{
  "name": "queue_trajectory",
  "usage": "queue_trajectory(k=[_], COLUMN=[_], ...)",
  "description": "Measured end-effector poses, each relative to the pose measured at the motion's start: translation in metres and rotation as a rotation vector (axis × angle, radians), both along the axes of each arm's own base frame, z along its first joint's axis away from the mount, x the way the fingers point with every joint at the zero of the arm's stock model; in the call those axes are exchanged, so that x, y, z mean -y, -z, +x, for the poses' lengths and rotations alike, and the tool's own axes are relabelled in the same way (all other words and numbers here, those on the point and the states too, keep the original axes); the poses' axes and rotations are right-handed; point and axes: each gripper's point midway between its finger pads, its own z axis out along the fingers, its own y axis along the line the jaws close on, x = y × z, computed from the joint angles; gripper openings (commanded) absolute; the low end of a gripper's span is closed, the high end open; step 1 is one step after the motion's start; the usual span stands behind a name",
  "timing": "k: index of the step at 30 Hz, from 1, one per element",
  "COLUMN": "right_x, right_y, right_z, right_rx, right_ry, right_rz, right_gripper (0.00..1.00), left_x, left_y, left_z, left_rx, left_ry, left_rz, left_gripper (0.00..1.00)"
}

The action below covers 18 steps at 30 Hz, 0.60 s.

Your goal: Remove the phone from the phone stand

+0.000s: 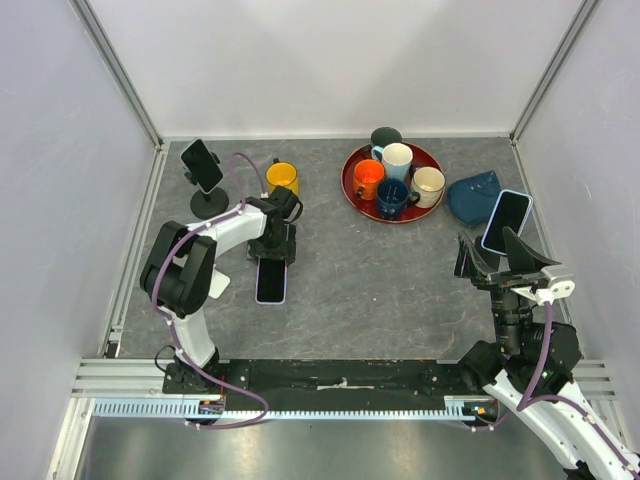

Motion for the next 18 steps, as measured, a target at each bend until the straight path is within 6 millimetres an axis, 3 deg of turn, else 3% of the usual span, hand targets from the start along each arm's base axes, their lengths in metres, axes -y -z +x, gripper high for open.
queue_trajectory(k=[2,8,14,18], right_x=[0.0001,0.0005,0.0006,0.0007], right_y=[0.0,0.0001,0.0002,0.0002], right_z=[0.0,0.0001,0.0002,0.0002], right_rx=[0.0,-0.001,0.0,0.0], right_ry=[0.001,0.003,0.005,0.006], right_rz=[0.0,-0.001,-0.005,-0.005], right_gripper=[0.98,0.98,0.98,0.98], left_x=[0.0001,0.0002,-0.0035,-0.0065], left_y=[0.0002,0.0005,-0.0001,0.0008], left_z=[0.0,0.0001,0.0007,0.0002], left_rx=[-0.001,-0.003,0.003,0.004], left_ry=[0.0,0.002,0.002,-0.011], left_rz=[-0.002,-0.006,-0.006,-0.028], left_gripper=[0.64,0.86,0.99,1.0])
